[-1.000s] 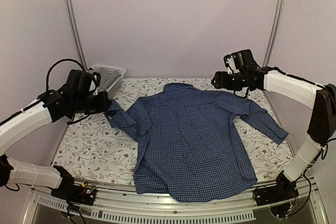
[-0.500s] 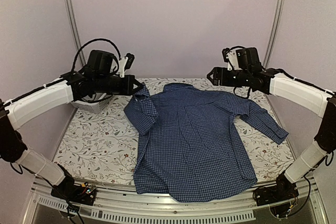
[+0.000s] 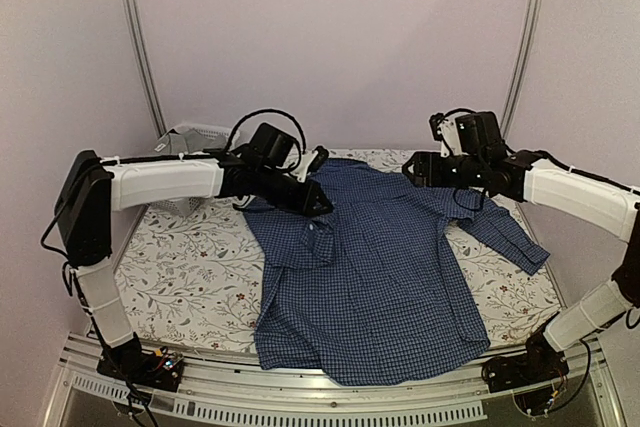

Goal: Fold and stack the long sleeve shirts
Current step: Place the sleeve at the center of the board, then pick up the sleeve from the center of the board.

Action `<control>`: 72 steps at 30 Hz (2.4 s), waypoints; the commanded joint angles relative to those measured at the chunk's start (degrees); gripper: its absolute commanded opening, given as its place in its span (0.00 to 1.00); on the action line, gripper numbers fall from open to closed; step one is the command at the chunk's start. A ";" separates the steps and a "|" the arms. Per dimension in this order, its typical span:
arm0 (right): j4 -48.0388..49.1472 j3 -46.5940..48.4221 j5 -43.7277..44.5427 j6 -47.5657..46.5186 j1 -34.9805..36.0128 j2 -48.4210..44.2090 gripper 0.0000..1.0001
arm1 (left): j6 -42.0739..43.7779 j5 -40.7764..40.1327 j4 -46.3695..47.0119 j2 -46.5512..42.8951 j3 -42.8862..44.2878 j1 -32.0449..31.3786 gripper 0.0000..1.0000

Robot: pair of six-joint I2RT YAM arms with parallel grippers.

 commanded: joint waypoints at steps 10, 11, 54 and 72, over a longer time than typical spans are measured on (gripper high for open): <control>-0.44 -0.32 2.98 0.46 10.57 3.99 0.82 | -5.95 -4.27 2.00 -6.44 -2.36 4.51 0.43; -0.56 0.52 2.62 0.78 11.36 5.12 0.82 | -6.79 -5.09 1.91 -7.57 -3.71 5.54 0.43; -20.10 46.31 13.99 4.94 27.82 54.16 0.78 | -9.59 -5.00 2.28 -19.31 -24.12 18.23 0.42; -20.10 48.08 14.49 5.49 27.92 55.93 0.32 | -9.51 -5.08 2.03 -18.79 -24.47 18.85 0.42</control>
